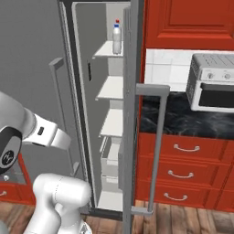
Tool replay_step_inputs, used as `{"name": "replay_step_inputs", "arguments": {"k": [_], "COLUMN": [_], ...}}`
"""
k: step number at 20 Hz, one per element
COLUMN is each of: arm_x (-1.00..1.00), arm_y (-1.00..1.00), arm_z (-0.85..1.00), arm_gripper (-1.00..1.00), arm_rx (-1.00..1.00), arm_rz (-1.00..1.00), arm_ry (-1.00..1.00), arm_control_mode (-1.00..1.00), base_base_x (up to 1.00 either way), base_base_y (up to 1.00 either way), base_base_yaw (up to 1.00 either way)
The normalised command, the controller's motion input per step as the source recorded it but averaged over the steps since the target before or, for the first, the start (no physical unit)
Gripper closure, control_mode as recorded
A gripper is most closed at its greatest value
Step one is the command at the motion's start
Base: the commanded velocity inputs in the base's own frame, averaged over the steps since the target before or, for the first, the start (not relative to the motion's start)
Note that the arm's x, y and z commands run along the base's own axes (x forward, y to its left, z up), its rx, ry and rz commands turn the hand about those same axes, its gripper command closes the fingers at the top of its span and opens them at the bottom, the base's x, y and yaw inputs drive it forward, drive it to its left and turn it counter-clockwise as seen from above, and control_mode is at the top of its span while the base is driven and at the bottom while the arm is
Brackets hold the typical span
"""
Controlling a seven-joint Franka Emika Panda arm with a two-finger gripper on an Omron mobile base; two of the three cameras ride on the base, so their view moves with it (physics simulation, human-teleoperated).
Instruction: Take the bottled waters from the counter and place them in the freezer to freeze. Close the freezer door after placing the bottles.
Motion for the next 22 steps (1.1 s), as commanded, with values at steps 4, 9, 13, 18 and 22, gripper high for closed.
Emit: {"name": "replay_step_inputs", "arguments": {"k": [4,9,13,18,22], "arm_x": [0.0,0.0,0.0,0.0,0.0], "arm_y": [0.0,0.0,0.0,0.0,0.0], "arm_z": [0.0,0.0,0.0,0.0,0.0], "arm_gripper": [-1.0,-1.0,-1.0,-1.0,-1.0], "arm_rx": [0.0,0.0,0.0,0.0,0.0], "arm_rz": [0.0,0.0,0.0,0.0,0.0], "arm_ry": [0.0,0.0,0.0,0.0,0.0], "arm_control_mode": [1.0,1.0,1.0,1.0,1.0], "base_base_x": [-0.32,-0.16,-0.22,-0.21,0.0], "base_base_y": [-0.39,-0.61,-0.41,-0.35,-0.37], "base_base_yaw": [0.0,0.0,0.0,0.01,0.08]}}
